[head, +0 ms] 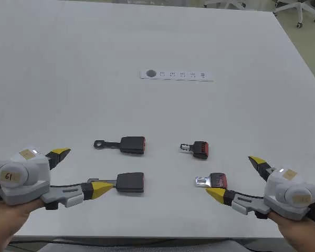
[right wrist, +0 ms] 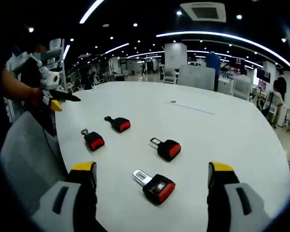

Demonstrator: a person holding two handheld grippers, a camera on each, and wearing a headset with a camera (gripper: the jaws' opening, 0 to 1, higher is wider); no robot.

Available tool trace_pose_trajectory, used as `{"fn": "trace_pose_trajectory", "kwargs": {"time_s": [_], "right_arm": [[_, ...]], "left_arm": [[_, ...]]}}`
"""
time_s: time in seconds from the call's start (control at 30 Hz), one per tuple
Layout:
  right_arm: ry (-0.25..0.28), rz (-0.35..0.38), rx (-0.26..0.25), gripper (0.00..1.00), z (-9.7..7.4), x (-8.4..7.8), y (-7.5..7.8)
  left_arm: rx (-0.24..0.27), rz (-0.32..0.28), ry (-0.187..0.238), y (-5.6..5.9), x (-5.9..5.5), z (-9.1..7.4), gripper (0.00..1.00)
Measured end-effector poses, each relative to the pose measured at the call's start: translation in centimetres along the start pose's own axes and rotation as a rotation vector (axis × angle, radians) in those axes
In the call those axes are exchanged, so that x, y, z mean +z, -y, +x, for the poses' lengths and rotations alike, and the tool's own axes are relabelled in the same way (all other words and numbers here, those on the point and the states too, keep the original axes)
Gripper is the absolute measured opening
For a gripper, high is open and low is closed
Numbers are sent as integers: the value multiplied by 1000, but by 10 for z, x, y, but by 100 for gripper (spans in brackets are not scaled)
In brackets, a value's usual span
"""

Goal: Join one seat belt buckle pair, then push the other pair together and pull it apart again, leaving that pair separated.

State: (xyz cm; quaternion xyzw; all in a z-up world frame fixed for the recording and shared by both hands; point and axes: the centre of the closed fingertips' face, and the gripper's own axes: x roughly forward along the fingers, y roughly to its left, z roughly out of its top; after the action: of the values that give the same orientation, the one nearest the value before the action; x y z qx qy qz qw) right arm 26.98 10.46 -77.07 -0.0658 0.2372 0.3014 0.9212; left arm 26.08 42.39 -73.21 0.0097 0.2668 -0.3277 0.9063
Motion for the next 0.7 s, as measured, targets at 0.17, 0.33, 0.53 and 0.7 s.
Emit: {"fn": "trace_pose_trajectory", "kwargs": {"time_s": [0.17,0.33,0.53,0.7], "right_arm": [[-1,3,0,97,0,-1,1],[1,5,-1,97,0,0,1],[2,0,3,97,1,1,0],[6,4,2,97,1,2,0]], "left_arm": [[-1,2,-4,0,0,1,98],[-2,4,-2,1,2,2,98],[-3,5,-3,1,2,2,98],[-2,4,-1,1,2,2,98]]}}
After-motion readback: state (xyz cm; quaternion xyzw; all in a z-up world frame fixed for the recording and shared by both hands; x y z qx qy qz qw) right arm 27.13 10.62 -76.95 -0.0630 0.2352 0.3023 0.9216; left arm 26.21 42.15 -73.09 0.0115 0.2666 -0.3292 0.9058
